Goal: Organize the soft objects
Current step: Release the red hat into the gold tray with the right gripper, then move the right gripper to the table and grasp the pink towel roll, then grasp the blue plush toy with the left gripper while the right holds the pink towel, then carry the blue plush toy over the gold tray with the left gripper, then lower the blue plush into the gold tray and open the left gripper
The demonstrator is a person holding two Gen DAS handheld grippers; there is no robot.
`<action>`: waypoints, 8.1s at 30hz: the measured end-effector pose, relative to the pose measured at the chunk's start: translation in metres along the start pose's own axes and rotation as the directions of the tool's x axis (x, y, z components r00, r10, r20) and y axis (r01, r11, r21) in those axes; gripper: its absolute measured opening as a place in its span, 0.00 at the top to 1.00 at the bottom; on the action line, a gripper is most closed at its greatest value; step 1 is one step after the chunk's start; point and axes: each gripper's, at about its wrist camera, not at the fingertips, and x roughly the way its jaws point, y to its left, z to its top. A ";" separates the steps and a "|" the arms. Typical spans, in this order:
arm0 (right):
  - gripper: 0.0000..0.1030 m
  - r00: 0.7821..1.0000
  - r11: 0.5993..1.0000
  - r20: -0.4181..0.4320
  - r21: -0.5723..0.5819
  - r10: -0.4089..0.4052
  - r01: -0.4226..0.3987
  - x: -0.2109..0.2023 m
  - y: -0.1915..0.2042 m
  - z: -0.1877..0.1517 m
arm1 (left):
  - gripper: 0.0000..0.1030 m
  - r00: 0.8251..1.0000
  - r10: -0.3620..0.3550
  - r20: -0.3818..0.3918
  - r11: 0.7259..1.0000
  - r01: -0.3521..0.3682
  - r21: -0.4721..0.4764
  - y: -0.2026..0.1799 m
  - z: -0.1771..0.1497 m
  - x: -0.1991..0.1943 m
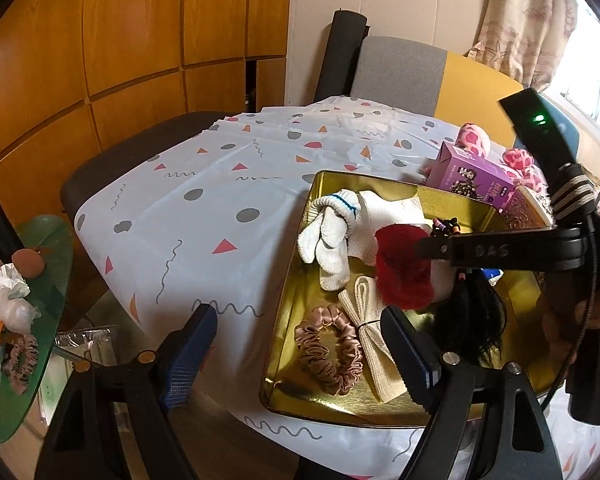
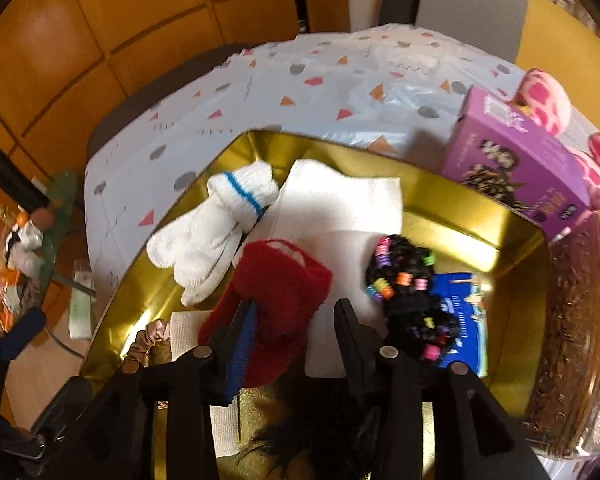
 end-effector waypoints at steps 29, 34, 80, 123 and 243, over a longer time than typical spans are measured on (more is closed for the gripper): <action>0.61 0.932 0.923 0.255 0.351 -0.256 0.158 -0.169 -0.155 -0.109 | 0.16 0.997 -0.071 0.004 0.986 0.070 0.150 -0.055 0.004 -0.017; 0.61 0.897 0.803 0.201 0.550 -0.394 0.229 -0.197 -0.233 -0.167 | 0.16 0.992 -0.124 0.021 0.973 0.117 0.199 -0.078 0.010 -0.026; 0.54 0.809 0.628 -0.242 0.526 -0.536 0.573 -0.177 -0.380 -0.301 | 0.13 0.796 -0.527 -0.298 0.637 0.602 0.481 -0.352 0.002 -0.044; 0.52 0.817 0.602 -0.279 0.564 -0.505 0.565 -0.176 -0.396 -0.308 | 0.47 0.748 -0.466 -0.473 0.667 0.648 0.367 -0.577 0.048 0.094; 0.54 0.713 0.555 -0.301 0.466 -0.633 0.689 -0.159 -0.377 -0.305 | 0.15 0.989 -0.132 -0.059 0.980 0.139 0.140 -0.068 0.025 0.005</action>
